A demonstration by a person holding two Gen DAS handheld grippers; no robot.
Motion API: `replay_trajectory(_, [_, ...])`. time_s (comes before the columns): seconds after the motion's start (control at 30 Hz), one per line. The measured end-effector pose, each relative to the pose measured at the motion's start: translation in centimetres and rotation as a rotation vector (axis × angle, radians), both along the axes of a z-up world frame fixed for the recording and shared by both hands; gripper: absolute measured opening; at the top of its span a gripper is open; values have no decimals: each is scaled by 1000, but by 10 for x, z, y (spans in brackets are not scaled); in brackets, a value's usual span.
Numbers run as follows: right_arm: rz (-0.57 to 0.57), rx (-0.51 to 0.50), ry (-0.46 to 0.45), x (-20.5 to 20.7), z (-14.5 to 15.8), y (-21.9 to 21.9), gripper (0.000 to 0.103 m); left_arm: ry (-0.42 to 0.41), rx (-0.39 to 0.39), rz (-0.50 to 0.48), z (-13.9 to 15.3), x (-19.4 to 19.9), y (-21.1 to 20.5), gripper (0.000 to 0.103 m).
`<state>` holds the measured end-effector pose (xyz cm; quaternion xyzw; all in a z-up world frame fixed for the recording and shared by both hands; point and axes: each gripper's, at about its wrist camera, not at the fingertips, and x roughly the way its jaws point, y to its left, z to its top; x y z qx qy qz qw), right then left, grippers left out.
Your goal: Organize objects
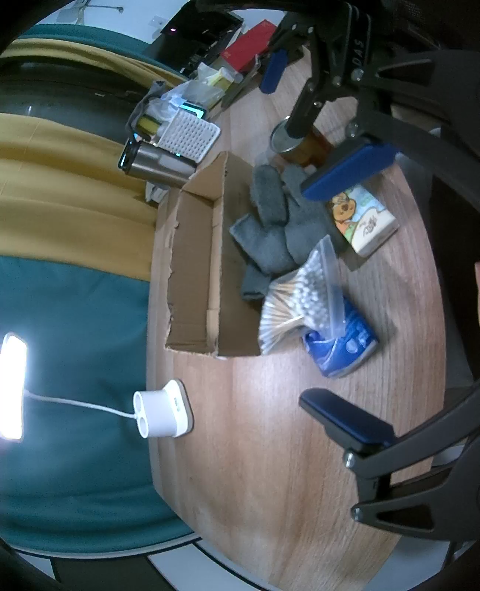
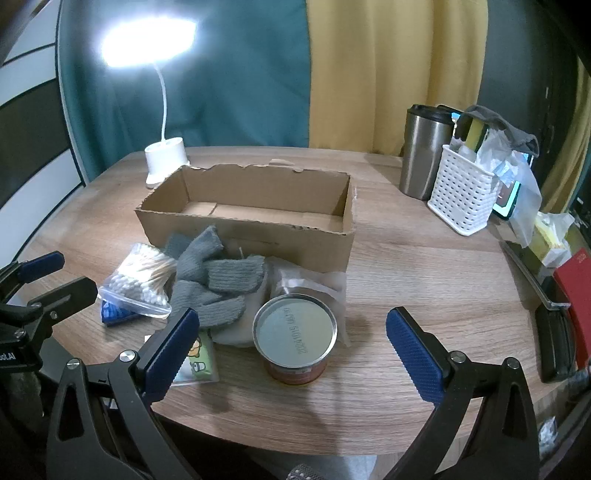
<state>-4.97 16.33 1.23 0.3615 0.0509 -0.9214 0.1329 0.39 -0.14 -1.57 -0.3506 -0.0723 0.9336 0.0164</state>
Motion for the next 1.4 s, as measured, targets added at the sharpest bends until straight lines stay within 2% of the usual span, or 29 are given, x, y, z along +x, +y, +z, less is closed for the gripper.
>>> replay_trajectory(1.4, [1,1,-11,-2,0,-2,103,-7,0,-5,-1,-2,3,103])
